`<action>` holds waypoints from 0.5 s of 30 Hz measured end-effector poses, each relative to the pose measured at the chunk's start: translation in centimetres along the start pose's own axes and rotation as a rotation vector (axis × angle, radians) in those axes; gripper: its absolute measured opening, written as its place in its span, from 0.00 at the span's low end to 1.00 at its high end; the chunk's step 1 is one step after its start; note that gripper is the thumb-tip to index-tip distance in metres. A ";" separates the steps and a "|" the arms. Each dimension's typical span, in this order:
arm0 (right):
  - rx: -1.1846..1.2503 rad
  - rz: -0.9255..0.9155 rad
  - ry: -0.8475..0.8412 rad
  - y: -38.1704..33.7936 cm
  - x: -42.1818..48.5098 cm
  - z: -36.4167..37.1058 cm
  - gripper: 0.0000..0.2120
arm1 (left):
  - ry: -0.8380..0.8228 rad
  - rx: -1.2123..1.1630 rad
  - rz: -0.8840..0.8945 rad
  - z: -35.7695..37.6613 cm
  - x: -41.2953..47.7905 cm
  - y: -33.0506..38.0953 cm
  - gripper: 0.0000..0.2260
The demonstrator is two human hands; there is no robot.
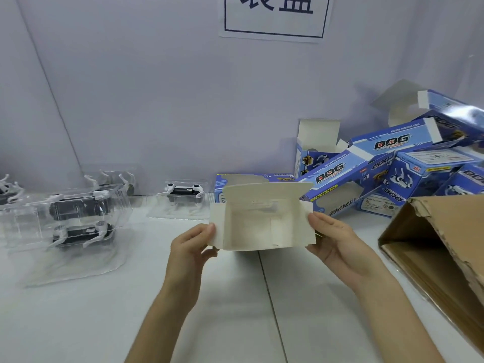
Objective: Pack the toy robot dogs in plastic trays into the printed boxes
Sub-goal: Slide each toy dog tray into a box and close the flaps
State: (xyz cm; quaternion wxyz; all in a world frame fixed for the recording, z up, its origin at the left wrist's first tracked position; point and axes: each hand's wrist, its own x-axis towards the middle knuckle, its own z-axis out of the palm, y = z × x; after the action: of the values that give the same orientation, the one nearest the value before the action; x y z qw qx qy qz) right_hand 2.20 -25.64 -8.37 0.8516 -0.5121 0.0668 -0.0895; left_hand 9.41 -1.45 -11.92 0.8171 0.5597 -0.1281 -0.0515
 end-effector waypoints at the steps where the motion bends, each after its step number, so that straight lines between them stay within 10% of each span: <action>1: 0.033 0.027 -0.039 0.0 -0.1 0.0 0.11 | -0.028 -0.088 -0.065 -0.2 0.1 0.0 0.06; 7: 0.154 0.046 -0.119 0.7 -0.4 1.0 0.10 | -0.071 -0.443 -0.355 -0.6 0.0 -0.3 0.06; 10: 0.191 0.028 -0.083 0.5 -0.3 0.9 0.10 | -0.068 -0.515 -0.414 -0.5 -0.3 -0.7 0.21; 15: 0.107 -0.085 -0.015 0.6 0.0 0.5 0.13 | -0.187 -0.319 -0.481 -0.2 -0.2 -0.2 0.24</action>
State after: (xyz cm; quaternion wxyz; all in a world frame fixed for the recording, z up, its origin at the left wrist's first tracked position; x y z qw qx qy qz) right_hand 2.39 -24.95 -8.66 0.8736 -0.4691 0.0337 -0.1252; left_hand 9.30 -1.32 -12.17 0.8438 0.4312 -0.0571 -0.3143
